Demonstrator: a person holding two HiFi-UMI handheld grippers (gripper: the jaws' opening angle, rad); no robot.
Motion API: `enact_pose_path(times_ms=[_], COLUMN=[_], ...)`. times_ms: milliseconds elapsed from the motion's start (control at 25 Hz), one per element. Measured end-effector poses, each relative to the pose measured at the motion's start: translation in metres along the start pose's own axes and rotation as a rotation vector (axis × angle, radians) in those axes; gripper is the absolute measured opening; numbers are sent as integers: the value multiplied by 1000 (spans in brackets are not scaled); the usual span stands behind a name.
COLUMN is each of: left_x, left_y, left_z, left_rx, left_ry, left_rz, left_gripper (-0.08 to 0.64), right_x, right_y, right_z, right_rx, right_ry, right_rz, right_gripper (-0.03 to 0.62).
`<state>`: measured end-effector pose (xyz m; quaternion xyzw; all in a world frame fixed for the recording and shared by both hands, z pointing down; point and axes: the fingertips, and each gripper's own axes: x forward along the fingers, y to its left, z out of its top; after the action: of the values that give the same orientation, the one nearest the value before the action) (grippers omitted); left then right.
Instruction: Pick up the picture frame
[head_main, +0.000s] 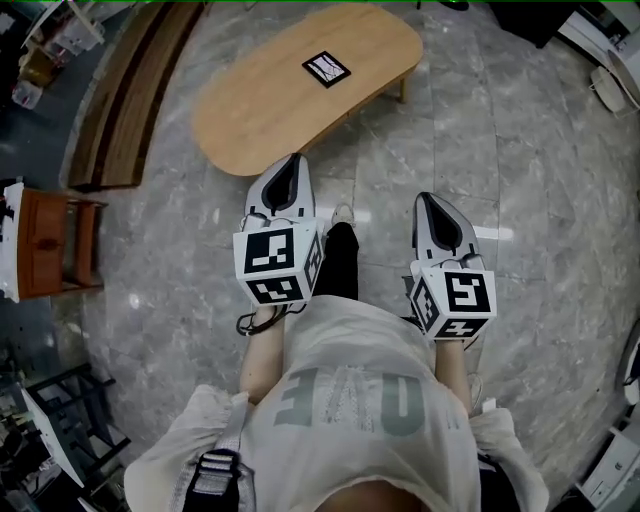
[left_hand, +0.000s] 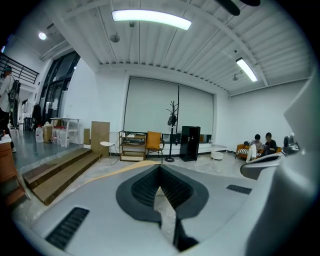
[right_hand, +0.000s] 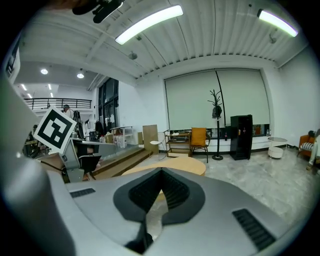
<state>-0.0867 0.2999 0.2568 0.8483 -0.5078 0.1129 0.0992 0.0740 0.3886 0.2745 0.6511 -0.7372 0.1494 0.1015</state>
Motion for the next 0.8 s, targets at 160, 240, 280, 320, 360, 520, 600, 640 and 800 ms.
enact_pose_path(times_ms=[160, 240, 280, 320, 360, 520, 600, 640, 800], left_x=[71, 105, 120, 134, 148, 194, 211, 218, 238], left_y=[28, 40, 45, 50, 53, 62, 67, 69, 81], left_z=[26, 40, 46, 52, 56, 67, 74, 78, 104], left_rx=[10, 21, 26, 28, 29, 29, 23, 22, 46], left_ry=[-4, -7, -12, -16, -19, -9, 6, 18, 90], left_rz=[-29, -42, -49, -56, -62, -76, -77, -78, -68], left_gripper=[9, 9, 9, 9, 9, 9, 9, 9, 9], right_x=[73, 106, 120, 133, 145, 182, 199, 208, 233], right_y=[-9, -15, -19, -22, -27, -44, -50, -53, -49], right_z=[36, 54, 62, 68, 72, 83, 91, 95, 119], right_rx=[-3, -9, -17, -23, -22, 23, 31, 37, 77], right_ry=[-14, -25, -29, -31, -32, -23, -6, 9, 115], right_rz=[2, -3, -10, -19, -26, -28, -28, -27, 17], right_gripper=[6, 6, 6, 6, 6, 6, 6, 6, 6])
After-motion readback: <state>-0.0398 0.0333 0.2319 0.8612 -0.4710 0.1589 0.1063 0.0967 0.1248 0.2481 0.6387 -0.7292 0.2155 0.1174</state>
